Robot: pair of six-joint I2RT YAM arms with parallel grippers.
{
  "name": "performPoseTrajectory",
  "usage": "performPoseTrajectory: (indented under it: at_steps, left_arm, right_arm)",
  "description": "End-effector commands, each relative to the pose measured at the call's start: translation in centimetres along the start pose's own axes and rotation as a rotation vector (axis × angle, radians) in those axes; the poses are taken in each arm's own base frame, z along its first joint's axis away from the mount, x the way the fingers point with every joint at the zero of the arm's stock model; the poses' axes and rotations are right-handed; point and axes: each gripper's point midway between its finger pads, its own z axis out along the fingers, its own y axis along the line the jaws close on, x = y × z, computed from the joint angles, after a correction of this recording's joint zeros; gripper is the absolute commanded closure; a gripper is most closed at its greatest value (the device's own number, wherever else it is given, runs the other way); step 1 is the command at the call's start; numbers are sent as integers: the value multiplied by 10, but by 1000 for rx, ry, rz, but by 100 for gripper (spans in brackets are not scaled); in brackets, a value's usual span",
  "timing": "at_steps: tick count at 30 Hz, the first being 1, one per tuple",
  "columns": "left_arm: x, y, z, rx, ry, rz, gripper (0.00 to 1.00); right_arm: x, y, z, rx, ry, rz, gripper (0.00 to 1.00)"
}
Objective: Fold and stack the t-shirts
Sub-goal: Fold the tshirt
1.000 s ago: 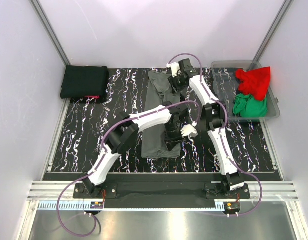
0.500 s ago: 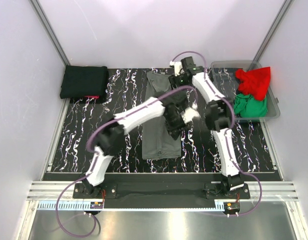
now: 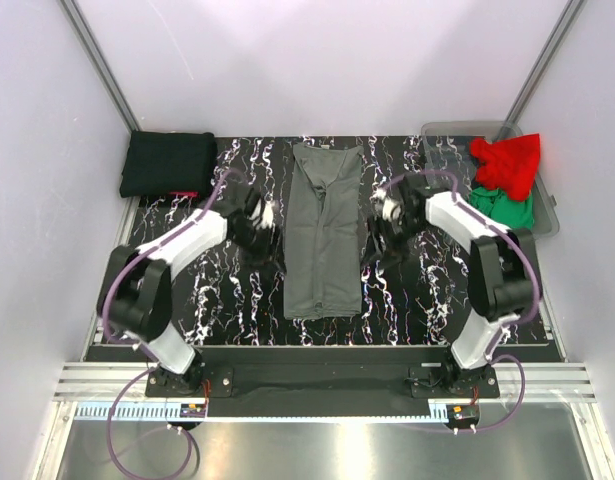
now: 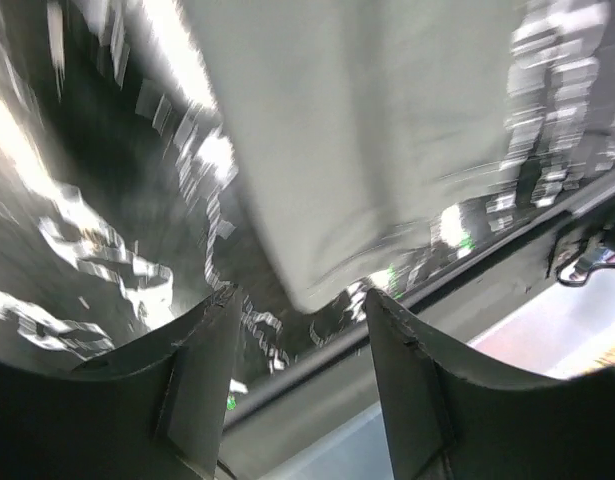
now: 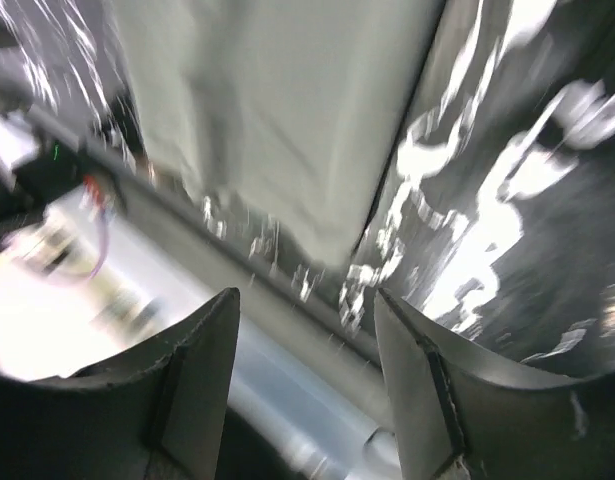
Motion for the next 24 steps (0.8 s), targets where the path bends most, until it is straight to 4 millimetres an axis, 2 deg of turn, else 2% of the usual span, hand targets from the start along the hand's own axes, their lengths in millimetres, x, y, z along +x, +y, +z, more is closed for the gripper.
performPoseTrajectory:
  at_steps: [1, 2, 3, 4, 6, 7, 13, 18, 24]
  left_arm:
    - [18, 1, 16, 67, 70, -187, 43]
    - [28, 5, 22, 65, 99, -207, 42]
    - [31, 5, 25, 83, 106, -212, 42]
    - [42, 9, 33, 81, 138, -245, 41]
    - [48, 12, 40, 88, 149, -266, 38]
    - [58, 17, 46, 80, 175, -295, 38]
    - [79, 23, 60, 88, 192, -357, 37]
    - [82, 19, 68, 92, 180, -338, 38]
    - [76, 16, 75, 95, 173, -324, 39]
  right_arm:
    - [52, 11, 10, -108, 237, 199, 37]
    - [63, 7, 17, -119, 291, 250, 38]
    - [77, 2, 22, -114, 322, 293, 38]
    - [82, -3, 25, -88, 325, 296, 38]
    - [90, -8, 32, -78, 336, 312, 39]
    - [91, -8, 34, -81, 339, 318, 39]
    - [95, 6, 53, -81, 400, 289, 39]
    - [99, 17, 73, -54, 432, 269, 39]
    - [113, 4, 78, 49, 458, 249, 40]
